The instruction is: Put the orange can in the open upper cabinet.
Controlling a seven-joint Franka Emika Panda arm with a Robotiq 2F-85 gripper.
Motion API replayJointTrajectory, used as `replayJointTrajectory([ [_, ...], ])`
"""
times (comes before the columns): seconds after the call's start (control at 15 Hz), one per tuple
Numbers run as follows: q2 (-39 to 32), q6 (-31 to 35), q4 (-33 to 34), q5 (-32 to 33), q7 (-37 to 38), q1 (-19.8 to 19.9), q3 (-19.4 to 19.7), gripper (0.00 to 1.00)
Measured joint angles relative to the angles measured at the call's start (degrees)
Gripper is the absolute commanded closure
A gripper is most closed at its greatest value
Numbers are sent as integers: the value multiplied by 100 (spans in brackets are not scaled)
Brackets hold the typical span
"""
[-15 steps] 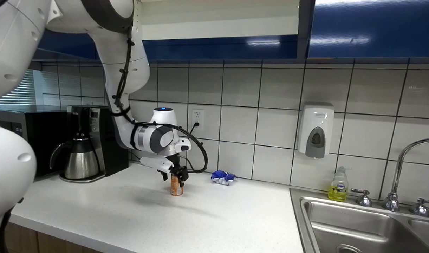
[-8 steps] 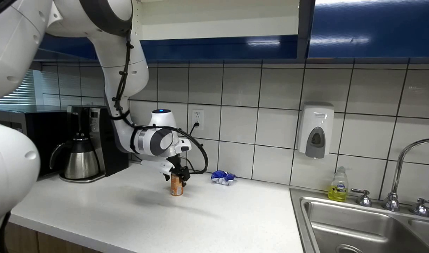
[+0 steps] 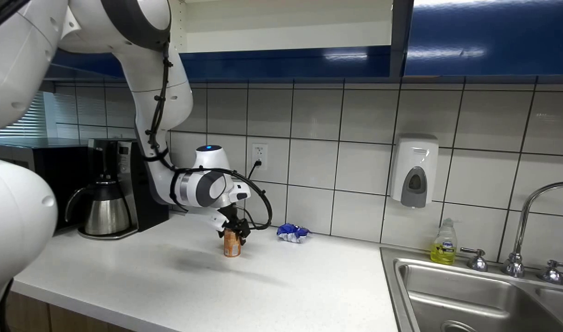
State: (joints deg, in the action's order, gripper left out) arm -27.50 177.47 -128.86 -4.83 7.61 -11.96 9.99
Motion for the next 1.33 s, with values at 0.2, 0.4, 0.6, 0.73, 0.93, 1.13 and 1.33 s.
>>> replayJointTrajectory([
  [0.2, -31, 49, 7, 0, 66, -80, 67, 12],
  [0.4, -68, 83, 26, 0, 95, -113, 91, 44],
  [0.6, -117, 127, 53, -1, 122, -129, 92, 58],
  [0.73, -120, 195, 67, -2, 128, -131, 93, 61],
  [0.93, -129, 212, 85, -2, 129, -132, 93, 62],
  [1.13, -130, 204, 93, -2, 129, -132, 88, 62],
  [1.33, -125, 140, 124, -2, 129, -132, 50, 62],
])
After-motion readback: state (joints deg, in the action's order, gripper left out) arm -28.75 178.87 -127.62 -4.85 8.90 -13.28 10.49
